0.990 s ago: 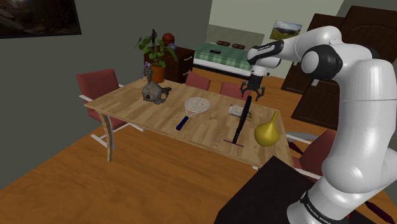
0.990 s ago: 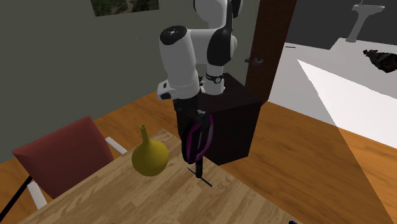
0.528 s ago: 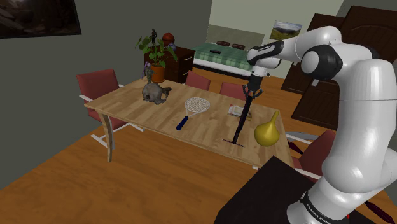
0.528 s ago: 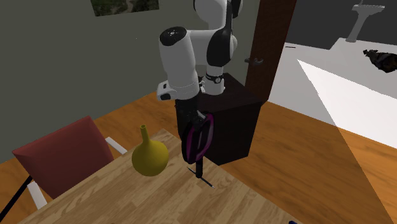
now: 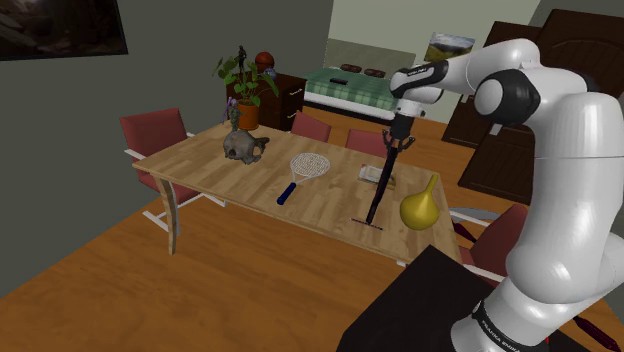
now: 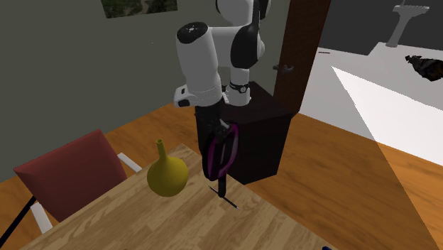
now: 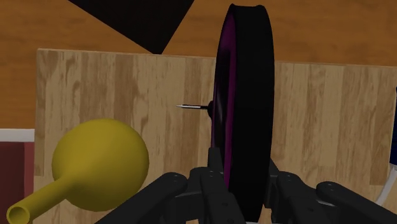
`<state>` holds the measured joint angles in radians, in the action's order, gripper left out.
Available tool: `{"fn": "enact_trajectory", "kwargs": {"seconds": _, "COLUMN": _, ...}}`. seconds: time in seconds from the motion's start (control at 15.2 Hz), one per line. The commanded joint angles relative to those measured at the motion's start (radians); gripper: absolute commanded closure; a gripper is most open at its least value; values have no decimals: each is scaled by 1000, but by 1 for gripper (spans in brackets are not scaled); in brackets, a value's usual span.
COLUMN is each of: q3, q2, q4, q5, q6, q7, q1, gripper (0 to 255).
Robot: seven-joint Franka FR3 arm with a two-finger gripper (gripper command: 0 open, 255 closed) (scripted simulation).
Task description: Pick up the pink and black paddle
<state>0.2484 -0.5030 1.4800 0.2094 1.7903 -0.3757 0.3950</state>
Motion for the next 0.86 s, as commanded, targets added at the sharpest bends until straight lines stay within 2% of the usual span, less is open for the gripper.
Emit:
{"fn": "enact_trajectory", "kwargs": {"seconds": 0.0, "q3": 1, "q2": 9, "q4": -12, "q5": -2, "q6": -20, "q7": -4, "q1": -1, "gripper": 255}}
{"fn": "enact_trajectory", "kwargs": {"seconds": 0.66, "q3": 5, "q2": 31, "q4": -114, "q5": -11, "q6": -142, "q7": -19, "q1": 5, "gripper": 255}}
{"fn": "enact_trajectory", "kwargs": {"seconds": 0.79, "q3": 5, "q2": 32, "q4": -116, "q5": -11, "q6": -144, "q7": -19, "q1": 5, "gripper": 255}}
